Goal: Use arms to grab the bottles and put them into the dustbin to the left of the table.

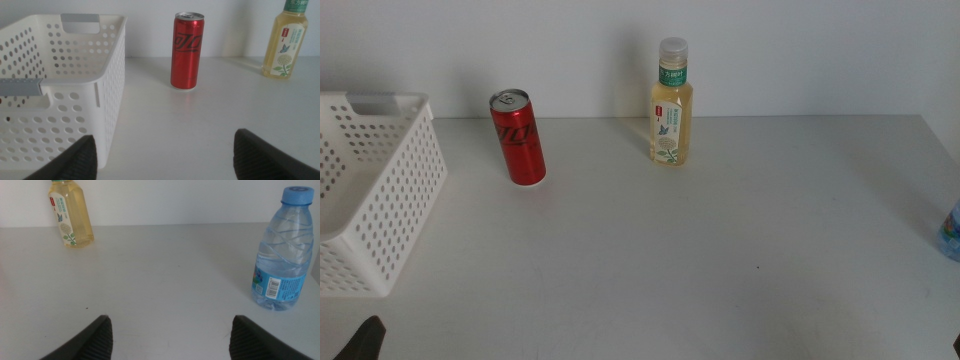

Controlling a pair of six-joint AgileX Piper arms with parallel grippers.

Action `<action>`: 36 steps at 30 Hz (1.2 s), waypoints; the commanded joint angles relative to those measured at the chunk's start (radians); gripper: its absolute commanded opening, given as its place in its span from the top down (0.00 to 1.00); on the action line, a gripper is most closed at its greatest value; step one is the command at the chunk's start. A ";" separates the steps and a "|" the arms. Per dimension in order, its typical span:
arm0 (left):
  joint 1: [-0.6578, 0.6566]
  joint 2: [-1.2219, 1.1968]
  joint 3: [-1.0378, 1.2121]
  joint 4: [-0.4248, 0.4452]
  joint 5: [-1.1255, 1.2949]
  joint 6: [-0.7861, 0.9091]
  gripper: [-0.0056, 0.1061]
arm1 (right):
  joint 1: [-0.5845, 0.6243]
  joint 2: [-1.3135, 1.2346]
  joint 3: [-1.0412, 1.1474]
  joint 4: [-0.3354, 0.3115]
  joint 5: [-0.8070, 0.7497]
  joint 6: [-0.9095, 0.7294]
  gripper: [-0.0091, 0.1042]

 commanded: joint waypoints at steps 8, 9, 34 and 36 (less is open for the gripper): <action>-0.120 0.236 -0.001 -0.008 -0.308 -0.014 0.11 | -0.006 -0.021 -0.009 -0.005 -0.079 -0.012 0.40; -0.139 0.284 -0.001 -0.008 -0.359 -0.011 0.11 | -0.006 -0.021 -0.009 -0.005 -0.079 -0.012 0.40; -0.324 1.353 0.003 -0.012 -1.502 -0.030 0.11 | -0.006 -0.021 -0.009 -0.005 -0.079 -0.012 0.40; -0.324 1.362 0.002 -0.012 -1.502 -0.030 0.11 | -0.006 -0.021 -0.009 -0.005 -0.079 -0.012 0.40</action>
